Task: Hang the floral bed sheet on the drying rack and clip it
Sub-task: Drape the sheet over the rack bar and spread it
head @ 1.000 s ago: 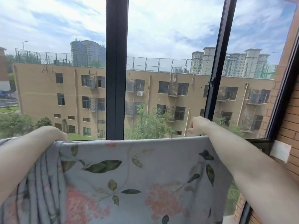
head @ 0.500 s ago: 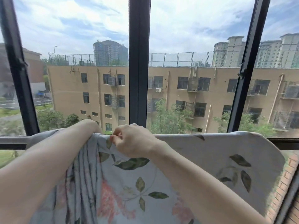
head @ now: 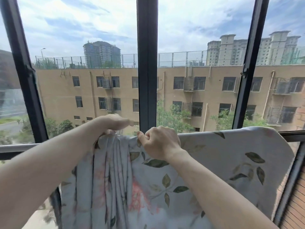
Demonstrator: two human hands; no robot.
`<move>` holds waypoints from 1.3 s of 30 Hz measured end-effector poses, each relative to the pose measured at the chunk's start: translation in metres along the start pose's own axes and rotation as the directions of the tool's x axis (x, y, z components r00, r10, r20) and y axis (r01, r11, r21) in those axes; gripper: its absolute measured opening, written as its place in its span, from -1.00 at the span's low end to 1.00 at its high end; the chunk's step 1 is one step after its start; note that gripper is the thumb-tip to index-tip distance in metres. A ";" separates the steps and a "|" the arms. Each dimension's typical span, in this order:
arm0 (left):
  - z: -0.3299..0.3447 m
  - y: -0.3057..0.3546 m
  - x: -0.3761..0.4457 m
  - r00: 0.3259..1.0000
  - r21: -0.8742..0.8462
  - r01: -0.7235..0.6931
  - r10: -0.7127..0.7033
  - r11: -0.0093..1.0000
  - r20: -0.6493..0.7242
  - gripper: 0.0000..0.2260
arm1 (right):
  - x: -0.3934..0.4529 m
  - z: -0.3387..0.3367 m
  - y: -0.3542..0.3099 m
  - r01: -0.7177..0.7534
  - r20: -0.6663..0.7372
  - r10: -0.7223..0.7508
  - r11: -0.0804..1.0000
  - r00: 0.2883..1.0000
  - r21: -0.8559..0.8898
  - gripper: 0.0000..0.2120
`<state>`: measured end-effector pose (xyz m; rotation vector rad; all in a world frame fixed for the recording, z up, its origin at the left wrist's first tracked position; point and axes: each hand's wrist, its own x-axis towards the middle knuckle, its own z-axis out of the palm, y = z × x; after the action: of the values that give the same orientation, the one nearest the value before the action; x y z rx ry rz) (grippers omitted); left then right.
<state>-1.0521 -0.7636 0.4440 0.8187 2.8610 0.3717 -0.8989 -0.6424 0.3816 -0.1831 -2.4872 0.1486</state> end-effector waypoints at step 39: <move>-0.014 -0.081 -0.079 0.291 0.612 -0.655 0.895 0.443 -0.337 -0.79 | 0.022 -0.040 -0.011 -0.355 0.546 0.247 0.930 0.800 0.099 -0.36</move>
<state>-1.0292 -0.8749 0.4407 2.7540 2.7512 0.2066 -0.8926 -0.6472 0.4281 -0.5208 -2.9468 0.6610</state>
